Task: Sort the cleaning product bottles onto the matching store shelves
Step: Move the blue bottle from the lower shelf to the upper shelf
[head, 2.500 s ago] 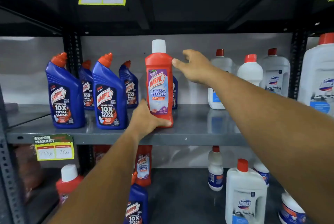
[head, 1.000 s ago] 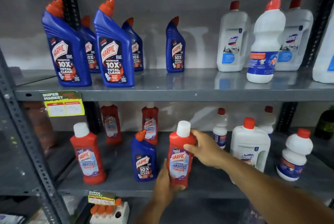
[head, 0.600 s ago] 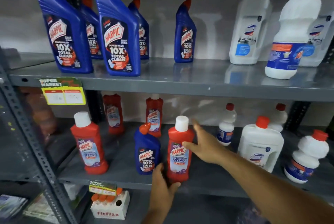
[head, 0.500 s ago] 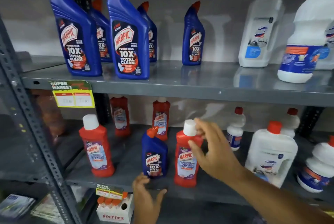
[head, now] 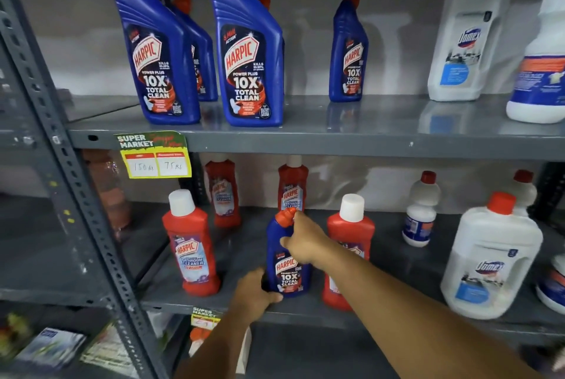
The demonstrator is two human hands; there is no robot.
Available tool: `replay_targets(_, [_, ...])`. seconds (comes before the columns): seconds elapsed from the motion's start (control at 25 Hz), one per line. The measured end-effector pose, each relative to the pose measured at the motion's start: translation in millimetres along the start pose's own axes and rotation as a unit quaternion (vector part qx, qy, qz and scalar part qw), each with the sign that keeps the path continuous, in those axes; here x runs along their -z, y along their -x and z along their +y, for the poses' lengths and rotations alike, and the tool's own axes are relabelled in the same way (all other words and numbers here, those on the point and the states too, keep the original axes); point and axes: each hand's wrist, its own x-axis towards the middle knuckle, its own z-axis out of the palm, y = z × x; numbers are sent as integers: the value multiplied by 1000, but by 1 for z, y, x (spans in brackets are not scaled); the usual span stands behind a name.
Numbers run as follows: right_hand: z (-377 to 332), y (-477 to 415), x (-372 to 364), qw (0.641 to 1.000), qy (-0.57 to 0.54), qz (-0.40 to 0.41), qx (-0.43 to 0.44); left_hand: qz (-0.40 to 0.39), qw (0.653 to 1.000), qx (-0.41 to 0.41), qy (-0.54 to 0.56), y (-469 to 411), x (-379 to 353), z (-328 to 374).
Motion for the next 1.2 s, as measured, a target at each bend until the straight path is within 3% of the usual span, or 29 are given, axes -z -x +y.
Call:
replay_targets(0.12, [6, 9, -8, 999, -6, 2, 43, -9, 999, -21, -26, 7, 8, 0])
replay_targets(0.32, [-10, 51, 20, 981, -16, 40, 188, -11, 995, -97, -20, 41, 60, 23])
replay_targets(0.56, [-79, 125, 143, 924, -68, 159, 340, -14, 974, -224, 33, 94, 139, 160])
replay_targets(0.68, [-113, 132, 212, 877, -24, 272, 395, -4, 952, -302, 51, 100, 165, 237])
replay_targets(0.8, [-135, 101, 263, 863, -26, 351, 363, 22, 945, -324, 21, 76, 174, 298])
replay_targets(0.88, [-131, 74, 282, 872, -14, 369, 321, 5, 947, -322, 18, 53, 166, 319])
replay_targets(1.2, [-110, 15, 286, 908, -27, 304, 287, 18, 970, -244, 13, 0, 144, 328])
